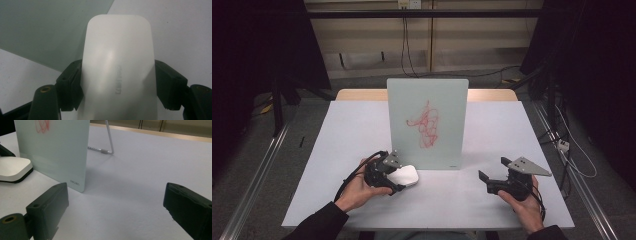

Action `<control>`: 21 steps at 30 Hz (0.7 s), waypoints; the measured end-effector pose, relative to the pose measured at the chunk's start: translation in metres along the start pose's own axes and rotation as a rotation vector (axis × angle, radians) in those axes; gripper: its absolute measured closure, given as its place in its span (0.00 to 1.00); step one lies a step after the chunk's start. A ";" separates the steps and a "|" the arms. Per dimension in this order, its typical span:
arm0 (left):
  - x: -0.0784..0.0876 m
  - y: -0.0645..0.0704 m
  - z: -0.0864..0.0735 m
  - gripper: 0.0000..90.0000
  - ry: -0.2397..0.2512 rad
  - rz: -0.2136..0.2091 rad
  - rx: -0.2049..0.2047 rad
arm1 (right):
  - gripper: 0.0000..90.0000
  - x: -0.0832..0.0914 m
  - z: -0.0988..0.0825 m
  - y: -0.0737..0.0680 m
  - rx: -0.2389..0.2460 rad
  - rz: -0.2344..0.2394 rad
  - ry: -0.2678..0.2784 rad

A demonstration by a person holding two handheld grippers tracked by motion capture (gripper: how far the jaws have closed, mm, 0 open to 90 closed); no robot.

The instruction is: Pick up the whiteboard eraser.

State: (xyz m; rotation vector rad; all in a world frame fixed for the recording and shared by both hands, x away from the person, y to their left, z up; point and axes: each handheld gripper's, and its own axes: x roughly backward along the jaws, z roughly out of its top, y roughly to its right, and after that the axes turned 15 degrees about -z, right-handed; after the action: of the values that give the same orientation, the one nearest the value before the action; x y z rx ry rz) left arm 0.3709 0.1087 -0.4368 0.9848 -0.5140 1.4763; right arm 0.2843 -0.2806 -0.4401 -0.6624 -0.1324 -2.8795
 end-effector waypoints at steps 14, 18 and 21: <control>0.001 0.000 -0.002 0.34 0.021 -0.017 0.018 | 0.07 0.001 0.000 0.001 -0.005 0.001 -0.003; 0.002 0.000 -0.003 0.34 0.030 -0.015 0.018 | 0.07 0.001 0.000 0.001 -0.005 0.001 -0.004; 0.003 0.002 -0.003 0.34 0.033 -0.022 0.025 | 0.07 0.001 0.000 0.000 -0.005 0.003 -0.004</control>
State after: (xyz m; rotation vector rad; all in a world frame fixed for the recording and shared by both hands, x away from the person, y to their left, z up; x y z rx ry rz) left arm 0.3682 0.1122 -0.4358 0.9812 -0.4608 1.4802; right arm 0.2834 -0.2813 -0.4400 -0.6683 -0.1241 -2.8765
